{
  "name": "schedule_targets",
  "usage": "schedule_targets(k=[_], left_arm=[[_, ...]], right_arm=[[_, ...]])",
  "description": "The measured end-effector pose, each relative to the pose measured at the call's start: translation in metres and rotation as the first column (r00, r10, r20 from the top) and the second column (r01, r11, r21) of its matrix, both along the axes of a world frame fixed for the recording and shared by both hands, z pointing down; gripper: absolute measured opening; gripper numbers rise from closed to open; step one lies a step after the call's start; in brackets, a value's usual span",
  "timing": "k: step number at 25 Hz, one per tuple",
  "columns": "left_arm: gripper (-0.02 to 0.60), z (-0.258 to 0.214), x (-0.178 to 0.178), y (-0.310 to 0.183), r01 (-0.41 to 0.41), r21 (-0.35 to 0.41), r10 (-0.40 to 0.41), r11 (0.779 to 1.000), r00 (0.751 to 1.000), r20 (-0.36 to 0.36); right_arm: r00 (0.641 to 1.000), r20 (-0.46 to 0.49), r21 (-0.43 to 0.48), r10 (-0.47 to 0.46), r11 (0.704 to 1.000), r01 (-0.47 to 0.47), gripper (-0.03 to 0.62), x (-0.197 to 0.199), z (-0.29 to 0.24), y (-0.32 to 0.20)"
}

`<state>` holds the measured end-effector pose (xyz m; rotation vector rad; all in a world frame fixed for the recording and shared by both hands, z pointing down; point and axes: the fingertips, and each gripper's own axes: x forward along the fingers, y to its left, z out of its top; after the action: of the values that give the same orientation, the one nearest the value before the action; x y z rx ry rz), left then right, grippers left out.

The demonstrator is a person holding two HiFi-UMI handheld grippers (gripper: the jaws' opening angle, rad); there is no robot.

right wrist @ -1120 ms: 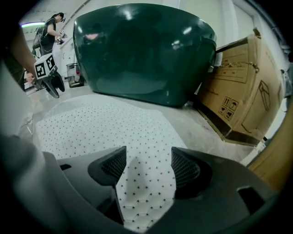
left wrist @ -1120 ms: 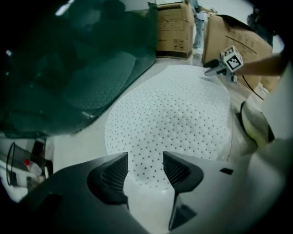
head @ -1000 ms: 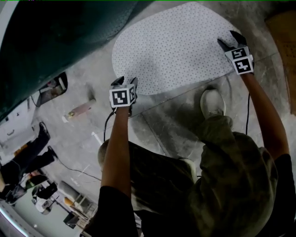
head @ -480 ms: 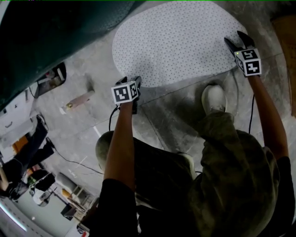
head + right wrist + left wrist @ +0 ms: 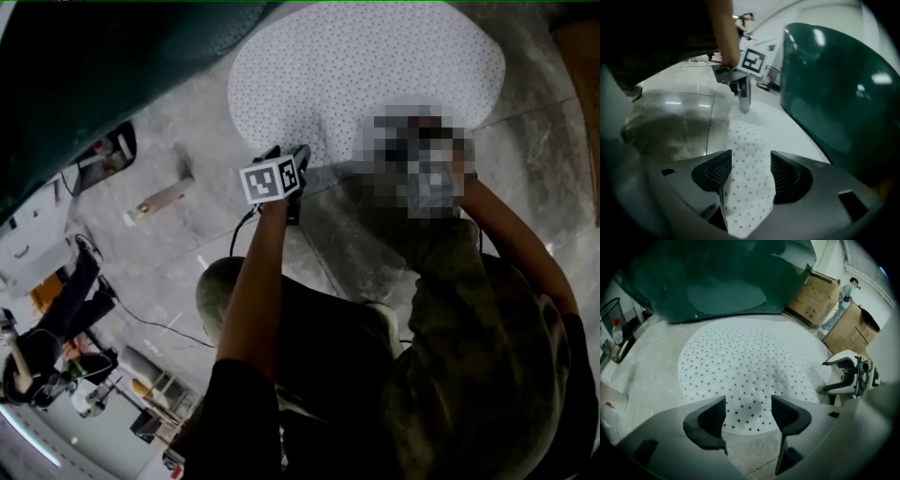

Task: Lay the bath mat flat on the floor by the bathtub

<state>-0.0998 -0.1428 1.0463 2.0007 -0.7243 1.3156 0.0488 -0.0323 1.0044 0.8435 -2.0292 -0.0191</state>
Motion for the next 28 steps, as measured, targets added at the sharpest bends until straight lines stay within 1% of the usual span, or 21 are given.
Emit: schedule_targets(k=[1, 3, 5, 6, 7, 9, 10, 12, 13, 14, 15, 17, 19, 20, 21, 23, 24, 25, 26, 27, 28], left_arm=[[0.298, -0.001, 0.002, 0.004, -0.041, 0.005, 0.041, 0.999, 0.999, 0.008], [0.298, -0.004, 0.007, 0.015, -0.12, 0.001, 0.12, 0.993, 0.993, 0.009], [0.298, -0.008, 0.012, 0.029, -0.211, -0.013, 0.211, 0.977, 0.978, 0.003], [0.298, -0.01, 0.015, 0.037, -0.275, -0.01, 0.275, 0.962, 0.962, 0.003], [0.298, -0.013, 0.02, 0.046, -0.351, 0.005, 0.351, 0.936, 0.936, 0.005], [0.298, -0.017, 0.032, 0.065, -0.499, 0.042, 0.499, 0.866, 0.867, 0.014], [0.299, -0.016, 0.038, 0.076, -0.555, 0.057, 0.554, 0.83, 0.832, 0.023], [0.307, -0.012, 0.048, 0.095, -0.637, 0.089, 0.633, 0.766, 0.771, 0.066], [0.313, -0.009, 0.051, 0.099, -0.667, 0.11, 0.659, 0.736, 0.745, 0.106], [0.313, -0.005, 0.053, 0.099, -0.69, 0.134, 0.673, 0.711, 0.723, 0.153], [0.313, -0.002, 0.055, 0.097, -0.705, 0.157, 0.677, 0.691, 0.708, 0.201], [0.313, 0.003, 0.057, 0.091, -0.721, 0.186, 0.673, 0.667, 0.691, 0.265], [0.302, 0.003, 0.059, 0.09, -0.733, 0.196, 0.68, 0.651, 0.678, 0.277], [0.259, 0.001, 0.061, 0.09, -0.738, 0.2, 0.685, 0.645, 0.674, 0.277], [0.146, -0.001, 0.062, 0.09, -0.743, 0.2, 0.69, 0.639, 0.668, 0.279], [0.124, -0.004, 0.063, 0.092, -0.76, 0.184, 0.704, 0.623, 0.647, 0.291], [0.084, -0.004, 0.063, 0.092, -0.764, 0.175, 0.709, 0.622, 0.643, 0.29], [0.044, -0.006, 0.063, 0.092, -0.756, 0.166, 0.706, 0.634, 0.652, 0.277], [0.029, -0.009, 0.063, 0.09, -0.737, 0.151, 0.696, 0.659, 0.673, 0.25], [0.026, -0.012, 0.064, 0.089, -0.712, 0.128, 0.682, 0.691, 0.7, 0.214], [0.026, -0.015, 0.065, 0.087, -0.69, 0.102, 0.669, 0.717, 0.722, 0.178]], right_arm=[[0.995, -0.061, 0.019, -0.08, 0.997, 0.081, 0.273, -0.015, 0.003, 0.001], [0.976, -0.121, 0.019, -0.182, 0.983, 0.185, 0.273, -0.037, 0.009, 0.0], [0.962, -0.139, -0.004, -0.237, 0.971, 0.239, 0.273, -0.053, 0.015, 0.0], [0.958, -0.142, -0.018, -0.25, 0.968, 0.249, 0.273, -0.058, 0.018, 0.0], [0.957, -0.143, -0.032, -0.252, 0.968, 0.25, 0.273, -0.06, 0.021, -0.001], [0.965, -0.127, -0.05, -0.231, 0.973, 0.227, 0.273, -0.058, 0.023, -0.005], [0.971, -0.11, -0.057, -0.214, 0.976, 0.208, 0.273, -0.057, 0.023, -0.007], [0.981, -0.069, -0.081, -0.18, 0.981, 0.175, 0.275, -0.053, 0.021, -0.01], [0.984, -0.052, -0.092, -0.168, 0.982, 0.163, 0.276, -0.051, 0.02, -0.011], [0.986, -0.037, -0.099, -0.16, 0.983, 0.156, 0.276, -0.051, 0.018, -0.011], [0.988, -0.025, -0.101, -0.153, 0.983, 0.15, 0.28, -0.05, 0.016, -0.012], [0.99, -0.008, -0.089, -0.14, 0.986, 0.139, 0.285, -0.049, 0.012, -0.015], [0.992, 0.006, -0.077, -0.129, 0.989, 0.129, 0.291, -0.049, 0.009, -0.016], [0.992, 0.011, -0.072, -0.127, 0.989, 0.127, 0.291, -0.048, 0.008, -0.016], [0.992, 0.015, -0.066, -0.127, 0.99, 0.128, 0.291, -0.048, 0.007, -0.015], [0.991, 0.02, -0.054, -0.132, 0.99, 0.133, 0.291, -0.047, 0.005, -0.014], [0.991, 0.024, -0.051, -0.133, 0.99, 0.134, 0.291, -0.047, 0.004, -0.014], [0.99, 0.03, -0.051, -0.134, 0.989, 0.136, 0.291, -0.047, 0.004, -0.014], [0.99, 0.04, -0.056, -0.137, 0.989, 0.139, 0.291, -0.048, 0.003, -0.013], [0.988, 0.053, -0.066, -0.142, 0.987, 0.146, 0.288, -0.05, 0.002, -0.011], [0.986, 0.066, -0.079, -0.152, 0.984, 0.157, 0.284, -0.052, 0.001, -0.009]])
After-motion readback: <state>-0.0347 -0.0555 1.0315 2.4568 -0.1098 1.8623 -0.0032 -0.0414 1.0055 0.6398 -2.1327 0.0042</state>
